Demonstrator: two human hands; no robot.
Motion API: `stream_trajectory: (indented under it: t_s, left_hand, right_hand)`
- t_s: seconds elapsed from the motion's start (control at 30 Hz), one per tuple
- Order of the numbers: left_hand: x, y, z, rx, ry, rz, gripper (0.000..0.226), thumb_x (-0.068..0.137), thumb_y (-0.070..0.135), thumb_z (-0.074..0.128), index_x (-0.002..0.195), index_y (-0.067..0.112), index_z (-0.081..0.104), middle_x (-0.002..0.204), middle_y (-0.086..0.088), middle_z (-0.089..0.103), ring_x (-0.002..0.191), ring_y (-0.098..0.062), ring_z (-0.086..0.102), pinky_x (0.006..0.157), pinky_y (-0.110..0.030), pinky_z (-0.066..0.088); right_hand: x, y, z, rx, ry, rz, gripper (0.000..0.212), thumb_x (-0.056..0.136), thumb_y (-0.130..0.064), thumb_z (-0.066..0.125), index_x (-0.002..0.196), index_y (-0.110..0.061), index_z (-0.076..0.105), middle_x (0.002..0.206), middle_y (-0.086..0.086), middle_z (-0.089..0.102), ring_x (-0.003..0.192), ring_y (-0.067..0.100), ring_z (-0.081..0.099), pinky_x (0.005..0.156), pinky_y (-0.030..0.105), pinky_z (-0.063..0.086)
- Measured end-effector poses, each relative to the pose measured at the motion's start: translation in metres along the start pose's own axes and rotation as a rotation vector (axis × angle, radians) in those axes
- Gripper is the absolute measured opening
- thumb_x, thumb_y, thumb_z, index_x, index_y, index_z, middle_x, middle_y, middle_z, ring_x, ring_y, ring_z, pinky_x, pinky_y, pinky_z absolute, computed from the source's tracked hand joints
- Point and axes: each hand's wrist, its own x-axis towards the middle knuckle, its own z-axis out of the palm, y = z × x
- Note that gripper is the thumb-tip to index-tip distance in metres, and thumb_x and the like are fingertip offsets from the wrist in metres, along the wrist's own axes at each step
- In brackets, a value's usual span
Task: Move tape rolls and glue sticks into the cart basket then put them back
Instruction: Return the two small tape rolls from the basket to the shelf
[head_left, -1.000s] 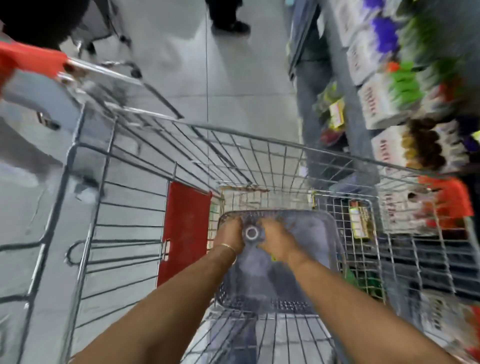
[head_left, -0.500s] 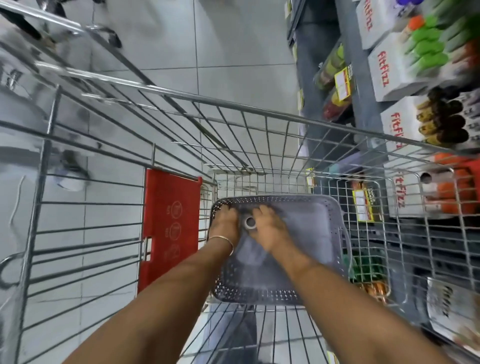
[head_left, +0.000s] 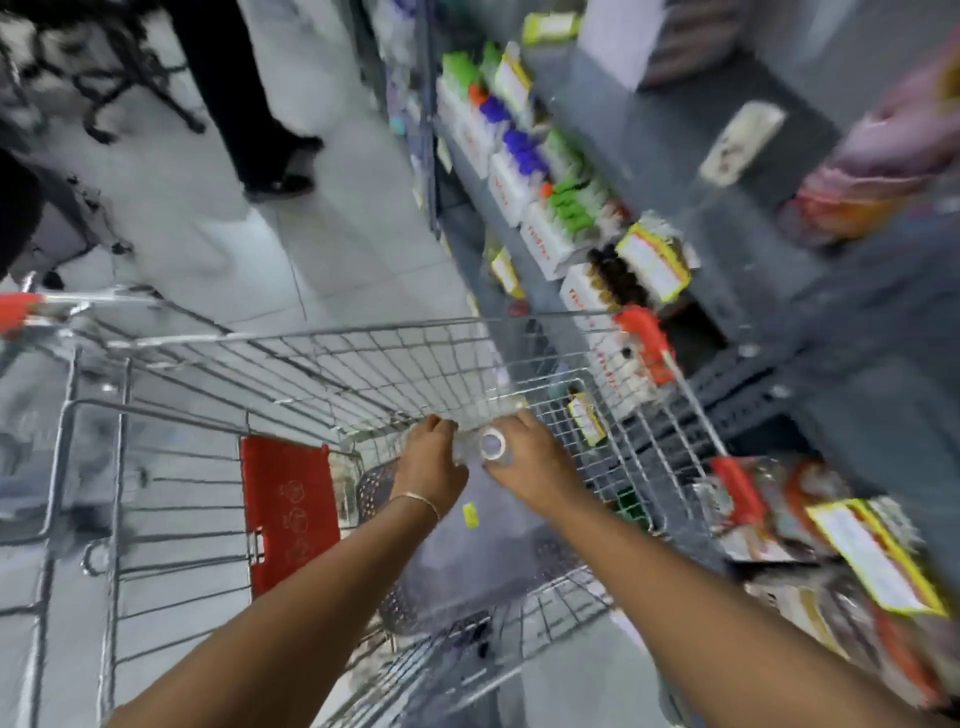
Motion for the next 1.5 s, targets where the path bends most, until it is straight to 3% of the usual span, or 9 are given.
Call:
stream_trajectory:
  t_s: [0.17,0.37,0.63,0.87,0.93,1.03,1.23,1.4,1.5]
  left_hand:
    - [-0.056,0.108,-0.03,-0.028,0.089,0.201,0.048,0.072,0.008,0.07,0.119,0.006,0.061,0.115,-0.015,0.058,0.11,-0.034,0.054,0.096,-0.036,0.044]
    - [-0.13,0.246,-0.03,-0.066,0.084,0.55,0.03,0.066,0.022,0.068,0.093,0.01,0.067,0.095,-0.013,0.067,0.096,-0.033,0.058,0.088,-0.036,0.048]
    - [-0.248,0.424,0.016,-0.14,0.009,0.892,0.034,0.052,-0.006,0.08,0.085,-0.004,0.069,0.086,-0.023,0.071,0.087,-0.04,0.066,0.08,-0.031,0.041]
    - [-0.307,0.52,0.092,-0.317,-0.259,0.924,0.049,0.061,0.016,0.078,0.107,0.002,0.067,0.105,-0.019,0.071,0.099,-0.033,0.067,0.092,-0.042,0.051]
    - [-0.313,0.541,0.114,-0.331,-0.318,0.901,0.05,0.063,0.012,0.083,0.11,0.004,0.067,0.11,-0.016,0.07,0.101,-0.027,0.067,0.094,-0.03,0.049]
    - [-0.313,0.567,0.141,-0.373,-0.462,0.826,0.039,0.066,0.01,0.082,0.1,0.019,0.066,0.097,-0.006,0.07,0.089,-0.012,0.06,0.077,-0.008,0.037]
    - [-0.288,0.594,0.187,-0.417,-0.493,0.826,0.038,0.07,0.009,0.075,0.099,0.018,0.053,0.088,-0.003,0.067,0.081,-0.016,0.06,0.059,-0.011,0.036]
    - [-0.27,0.607,0.215,-0.439,-0.522,0.864,0.037,0.067,0.009,0.079,0.098,0.013,0.058,0.102,-0.002,0.065,0.081,-0.02,0.062,0.065,-0.011,0.041]
    - [-0.265,0.61,0.226,-0.447,-0.561,0.853,0.051,0.066,0.01,0.078,0.112,0.013,0.057,0.098,-0.002,0.07,0.083,-0.019,0.065,0.067,-0.009,0.044]
  right_hand:
    - [-0.097,0.002,-0.104,0.069,0.22,0.061,0.044,0.068,-0.023,0.077,0.109,-0.019,0.061,0.113,0.006,0.055,0.102,0.029,0.058,0.083,0.042,0.052]
    - [-0.241,0.026,-0.213,0.083,0.475,0.127,0.038,0.065,-0.032,0.077,0.1,-0.025,0.063,0.098,0.001,0.059,0.092,0.018,0.057,0.079,0.03,0.046]
    - [-0.409,0.071,-0.309,0.11,0.759,0.266,0.046,0.062,-0.021,0.082,0.104,-0.018,0.064,0.099,-0.002,0.053,0.092,0.018,0.058,0.084,0.03,0.05]
    - [-0.509,0.124,-0.364,0.073,0.966,0.557,0.021,0.069,-0.014,0.077,0.089,-0.013,0.067,0.084,-0.001,0.058,0.084,0.024,0.06,0.075,0.032,0.048]
    - [-0.524,0.142,-0.381,0.052,0.961,0.712,0.016,0.072,-0.022,0.075,0.083,-0.02,0.063,0.082,-0.001,0.061,0.084,0.023,0.063,0.069,0.027,0.046]
    - [-0.539,0.177,-0.398,0.067,1.001,0.863,0.032,0.073,-0.025,0.076,0.102,-0.015,0.066,0.102,0.011,0.072,0.098,0.03,0.066,0.084,0.035,0.052]
    - [-0.549,0.235,-0.404,0.247,1.216,0.841,0.054,0.066,-0.017,0.083,0.113,-0.017,0.057,0.095,0.009,0.071,0.088,0.022,0.068,0.083,0.034,0.054]
    - [-0.539,0.259,-0.408,0.326,1.223,0.784,0.051,0.071,-0.01,0.078,0.114,-0.018,0.052,0.089,0.008,0.068,0.084,0.024,0.066,0.081,0.039,0.054]
    - [-0.532,0.268,-0.407,0.357,1.218,0.734,0.047,0.07,-0.004,0.075,0.109,-0.017,0.051,0.08,0.003,0.063,0.075,0.021,0.059,0.077,0.038,0.053]
